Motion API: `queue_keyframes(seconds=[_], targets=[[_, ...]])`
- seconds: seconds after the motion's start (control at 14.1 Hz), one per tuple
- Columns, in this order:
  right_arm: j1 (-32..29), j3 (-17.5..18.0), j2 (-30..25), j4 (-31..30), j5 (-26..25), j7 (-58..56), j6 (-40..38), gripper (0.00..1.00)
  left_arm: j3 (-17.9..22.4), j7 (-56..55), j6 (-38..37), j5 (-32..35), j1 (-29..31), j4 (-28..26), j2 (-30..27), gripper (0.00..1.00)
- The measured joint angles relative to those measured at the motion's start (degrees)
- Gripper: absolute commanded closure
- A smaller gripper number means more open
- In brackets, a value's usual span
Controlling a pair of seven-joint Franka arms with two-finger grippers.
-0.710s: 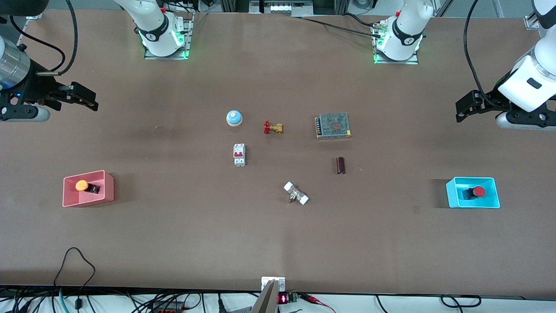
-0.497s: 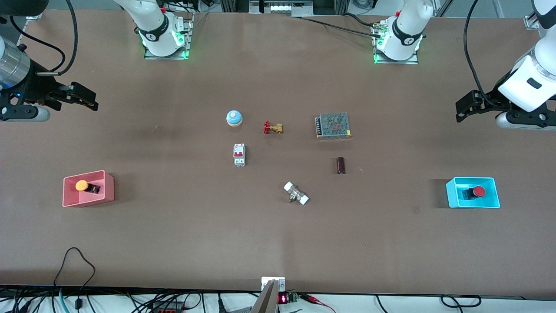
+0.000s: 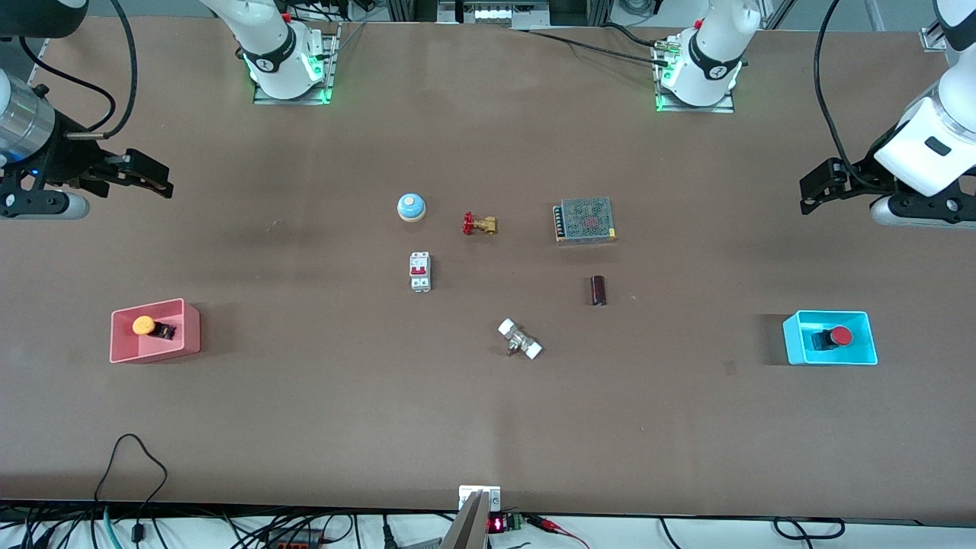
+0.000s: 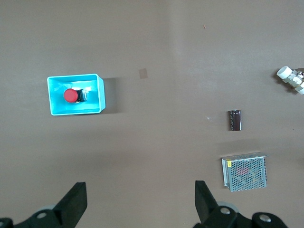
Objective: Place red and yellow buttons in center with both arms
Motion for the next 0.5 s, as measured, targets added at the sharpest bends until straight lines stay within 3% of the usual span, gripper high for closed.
queue_keyframes(seconds=[0.5], targets=[[0.1, 0.1, 0.7, 0.0, 0.1, -0.3, 0.1, 0.00, 0.0, 0.0, 0.0, 0.0, 0.0, 0.0, 0.0, 0.00]])
